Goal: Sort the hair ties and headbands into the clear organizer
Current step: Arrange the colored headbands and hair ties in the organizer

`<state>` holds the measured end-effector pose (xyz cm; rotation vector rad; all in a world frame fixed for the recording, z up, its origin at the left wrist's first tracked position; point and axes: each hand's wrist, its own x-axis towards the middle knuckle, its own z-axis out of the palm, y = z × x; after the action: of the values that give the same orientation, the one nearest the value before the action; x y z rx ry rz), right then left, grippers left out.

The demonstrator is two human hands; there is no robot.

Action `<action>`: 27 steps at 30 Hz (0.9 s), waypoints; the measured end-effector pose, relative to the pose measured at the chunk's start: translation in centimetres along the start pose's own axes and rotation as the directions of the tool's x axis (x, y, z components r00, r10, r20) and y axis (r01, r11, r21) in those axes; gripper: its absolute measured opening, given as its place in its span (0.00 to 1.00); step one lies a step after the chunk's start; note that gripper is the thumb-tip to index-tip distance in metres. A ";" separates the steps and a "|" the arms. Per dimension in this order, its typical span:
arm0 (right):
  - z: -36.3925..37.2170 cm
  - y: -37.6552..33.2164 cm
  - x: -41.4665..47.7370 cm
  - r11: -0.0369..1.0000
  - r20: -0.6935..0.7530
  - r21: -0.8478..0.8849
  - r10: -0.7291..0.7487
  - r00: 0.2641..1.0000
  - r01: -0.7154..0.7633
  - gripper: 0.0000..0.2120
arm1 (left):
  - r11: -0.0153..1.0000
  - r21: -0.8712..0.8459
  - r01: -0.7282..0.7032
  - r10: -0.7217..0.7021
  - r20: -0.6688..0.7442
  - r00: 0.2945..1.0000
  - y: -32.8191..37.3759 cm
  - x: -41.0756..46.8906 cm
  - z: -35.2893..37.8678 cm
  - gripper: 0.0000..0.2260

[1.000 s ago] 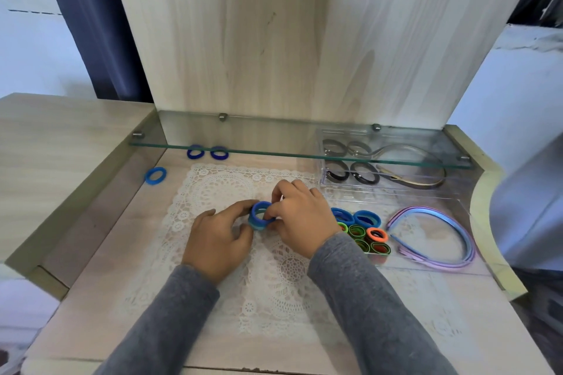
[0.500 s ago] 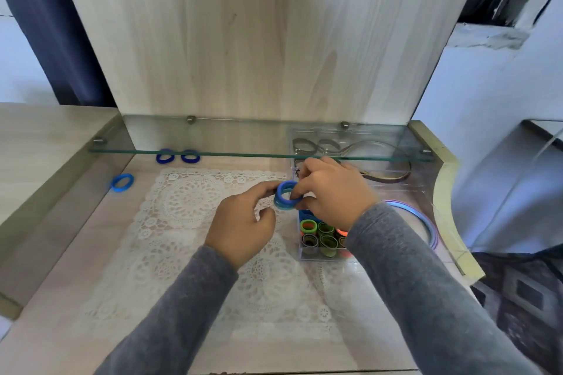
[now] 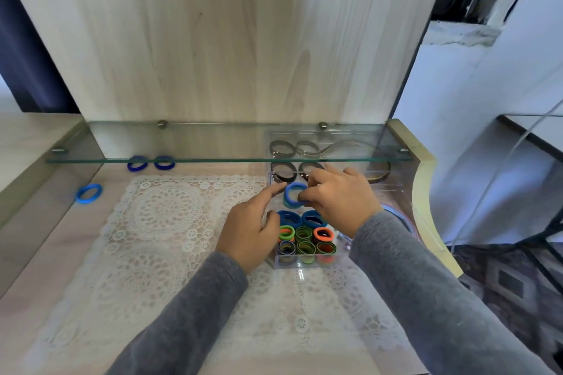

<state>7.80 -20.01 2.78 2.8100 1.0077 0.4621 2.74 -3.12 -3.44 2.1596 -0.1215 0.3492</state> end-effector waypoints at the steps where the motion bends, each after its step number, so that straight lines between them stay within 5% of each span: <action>1: 0.2 0.0 0.0 1.000 0.001 -0.003 -0.002 1.000 0.002 0.11 | 0.999 0.050 -0.019 0.020 -0.016 1.000 -0.2 -0.1 -0.1 0.22; 7: 0.4 0.3 0.8 0.999 0.083 0.008 -0.036 0.996 0.035 0.10 | 0.927 0.308 -0.215 0.249 -0.074 0.966 -2.1 0.3 -0.9 0.18; 27: -1.5 -2.2 4.3 0.987 0.470 -0.059 0.158 0.868 -0.148 0.13 | 0.912 0.249 -0.327 0.315 0.088 0.945 -2.9 0.2 -1.0 0.14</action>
<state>9.15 -15.54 4.80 2.7788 0.6715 -0.2051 3.38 -0.60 -5.11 2.4108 -0.4868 0.5295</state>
